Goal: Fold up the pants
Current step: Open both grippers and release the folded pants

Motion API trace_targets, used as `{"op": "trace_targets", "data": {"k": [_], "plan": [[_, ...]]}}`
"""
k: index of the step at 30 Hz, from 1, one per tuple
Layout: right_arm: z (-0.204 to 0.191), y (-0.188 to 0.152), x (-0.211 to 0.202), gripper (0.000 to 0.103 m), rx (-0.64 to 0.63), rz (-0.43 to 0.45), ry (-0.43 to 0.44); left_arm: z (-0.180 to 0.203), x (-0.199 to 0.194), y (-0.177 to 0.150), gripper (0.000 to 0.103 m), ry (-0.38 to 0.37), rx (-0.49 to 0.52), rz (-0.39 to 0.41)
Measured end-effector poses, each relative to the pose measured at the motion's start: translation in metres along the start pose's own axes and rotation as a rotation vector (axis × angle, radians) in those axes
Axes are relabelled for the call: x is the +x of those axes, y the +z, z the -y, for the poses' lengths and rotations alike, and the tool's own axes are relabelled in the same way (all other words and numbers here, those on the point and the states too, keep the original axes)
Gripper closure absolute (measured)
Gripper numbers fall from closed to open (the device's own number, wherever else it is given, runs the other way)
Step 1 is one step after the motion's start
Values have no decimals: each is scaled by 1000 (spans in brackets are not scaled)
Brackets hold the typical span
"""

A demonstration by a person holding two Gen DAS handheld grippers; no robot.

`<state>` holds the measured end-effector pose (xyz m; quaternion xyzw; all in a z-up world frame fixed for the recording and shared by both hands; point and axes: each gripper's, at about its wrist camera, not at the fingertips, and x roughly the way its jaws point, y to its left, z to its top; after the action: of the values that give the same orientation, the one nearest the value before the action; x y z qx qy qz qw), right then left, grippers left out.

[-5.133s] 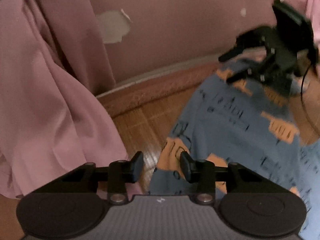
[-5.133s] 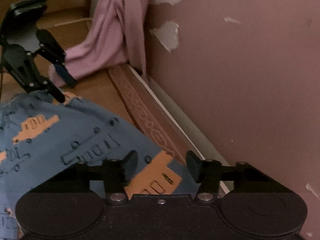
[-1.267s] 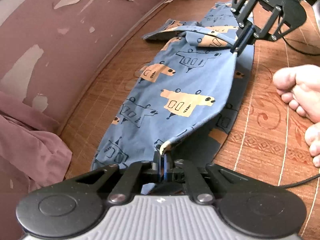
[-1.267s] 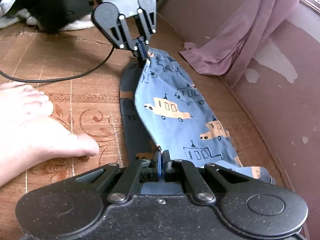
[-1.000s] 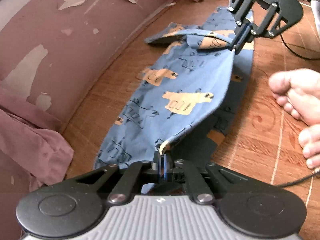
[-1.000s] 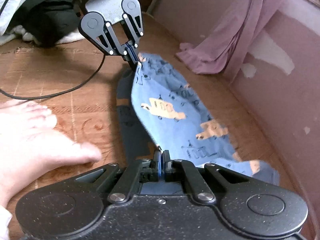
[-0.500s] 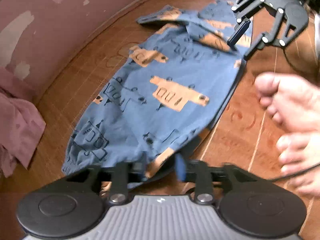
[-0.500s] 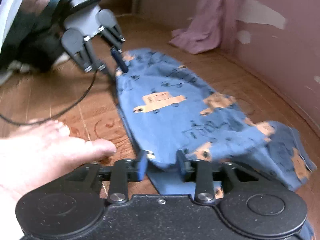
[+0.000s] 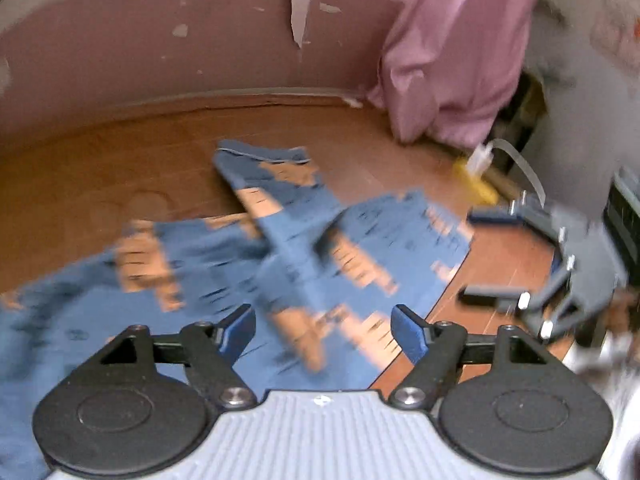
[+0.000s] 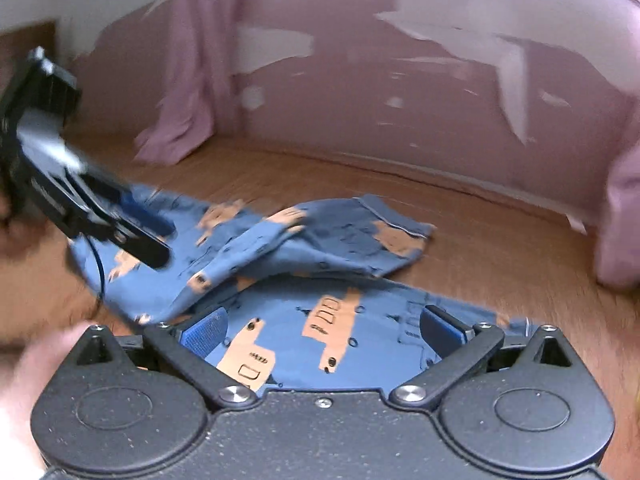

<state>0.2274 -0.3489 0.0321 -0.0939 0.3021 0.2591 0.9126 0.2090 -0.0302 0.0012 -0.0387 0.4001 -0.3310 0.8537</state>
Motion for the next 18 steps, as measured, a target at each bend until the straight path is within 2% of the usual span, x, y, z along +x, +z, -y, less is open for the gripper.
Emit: {"op": "trace_targets", "data": {"k": [4,9,11,14,18], "plan": [[12,-9,3,1,121,-8,16,4,23,4,40,-4,-20,20],[24,5,21,1,110,-38,60,-6,34,5,52,-36,-123,16],[30,26,36,3,92,-50,95,-13,35,5,56,-37,-155,19],[40,68,67,4,86,-87,162,-21,36,5,56,-38,-201,34],[42,127,125,9,107,-210,222,-28,35,2,56,-47,-226,37]]}}
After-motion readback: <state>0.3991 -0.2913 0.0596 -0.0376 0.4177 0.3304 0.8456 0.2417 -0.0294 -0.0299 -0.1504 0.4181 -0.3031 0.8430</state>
